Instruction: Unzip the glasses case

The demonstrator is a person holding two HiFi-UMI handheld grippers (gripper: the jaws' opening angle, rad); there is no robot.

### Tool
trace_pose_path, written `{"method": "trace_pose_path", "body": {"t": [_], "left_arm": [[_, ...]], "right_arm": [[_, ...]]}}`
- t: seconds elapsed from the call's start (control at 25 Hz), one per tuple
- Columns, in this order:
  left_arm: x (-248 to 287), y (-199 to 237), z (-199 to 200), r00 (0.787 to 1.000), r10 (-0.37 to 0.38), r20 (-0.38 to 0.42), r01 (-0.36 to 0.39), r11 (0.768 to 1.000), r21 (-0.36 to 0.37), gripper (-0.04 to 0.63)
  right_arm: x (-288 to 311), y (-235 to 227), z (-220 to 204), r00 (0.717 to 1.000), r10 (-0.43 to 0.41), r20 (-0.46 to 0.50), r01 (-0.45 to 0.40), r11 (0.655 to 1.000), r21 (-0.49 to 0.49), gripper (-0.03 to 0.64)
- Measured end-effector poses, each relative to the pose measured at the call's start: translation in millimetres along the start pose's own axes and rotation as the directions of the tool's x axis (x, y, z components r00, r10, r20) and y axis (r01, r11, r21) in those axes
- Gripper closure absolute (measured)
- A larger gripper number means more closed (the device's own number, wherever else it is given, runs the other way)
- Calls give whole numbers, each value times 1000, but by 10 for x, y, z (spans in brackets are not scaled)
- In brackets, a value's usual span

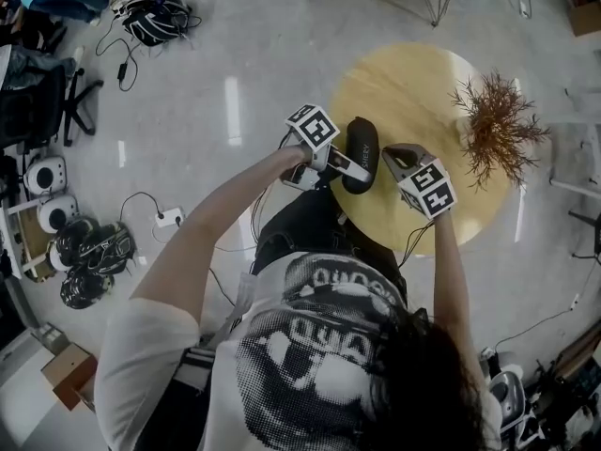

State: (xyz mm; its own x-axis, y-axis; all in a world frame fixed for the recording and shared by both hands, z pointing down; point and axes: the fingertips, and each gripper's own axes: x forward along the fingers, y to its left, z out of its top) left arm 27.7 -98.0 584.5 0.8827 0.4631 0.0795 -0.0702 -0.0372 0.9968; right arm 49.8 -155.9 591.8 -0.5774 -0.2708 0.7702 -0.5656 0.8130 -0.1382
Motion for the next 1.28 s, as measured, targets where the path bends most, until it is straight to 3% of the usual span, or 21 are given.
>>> {"method": "trace_pose_path", "body": {"t": [0.2, 0.36, 0.44, 0.68, 0.8, 0.88, 1.04, 1.12, 1.28], "left_arm": [[65, 44, -140, 984, 45, -172, -35, 997, 63, 325], [41, 104, -246, 941, 100, -323, -57, 988, 140, 325], [15, 163, -301, 899, 145, -414, -74, 980, 184, 327], [-30, 314, -489, 732, 263, -628, -110, 956, 272, 328], [4, 374, -551, 680, 285, -675, -112, 951, 289, 328], [11, 425, -524, 676, 303, -671, -121, 945, 304, 328], [-98, 514, -353, 698, 360, -619, -156, 920, 359, 325], [-136, 516, -251, 725, 372, -579, -171, 912, 371, 324], [-253, 524, -9, 805, 379, -457, -208, 901, 381, 322]], "right_arm": [[11, -126, -15, 1000, 3, -24, -4, 1000, -12, 617], [27, -218, -6, 999, 12, -47, -14, 999, -45, 617], [52, -252, 1, 999, 22, -50, -24, 999, -46, 616], [140, -234, 87, 998, 57, -38, -58, 998, -16, 615], [200, -199, 139, 997, 61, -40, -61, 998, -9, 615], [225, -228, 125, 998, 44, -50, -44, 999, -7, 615], [233, -340, 103, 999, 18, -38, -17, 999, 30, 617], [214, -410, 90, 999, -1, -34, 3, 999, 51, 618], [191, -558, 3, 998, -40, -51, 45, 995, 94, 618]]}}
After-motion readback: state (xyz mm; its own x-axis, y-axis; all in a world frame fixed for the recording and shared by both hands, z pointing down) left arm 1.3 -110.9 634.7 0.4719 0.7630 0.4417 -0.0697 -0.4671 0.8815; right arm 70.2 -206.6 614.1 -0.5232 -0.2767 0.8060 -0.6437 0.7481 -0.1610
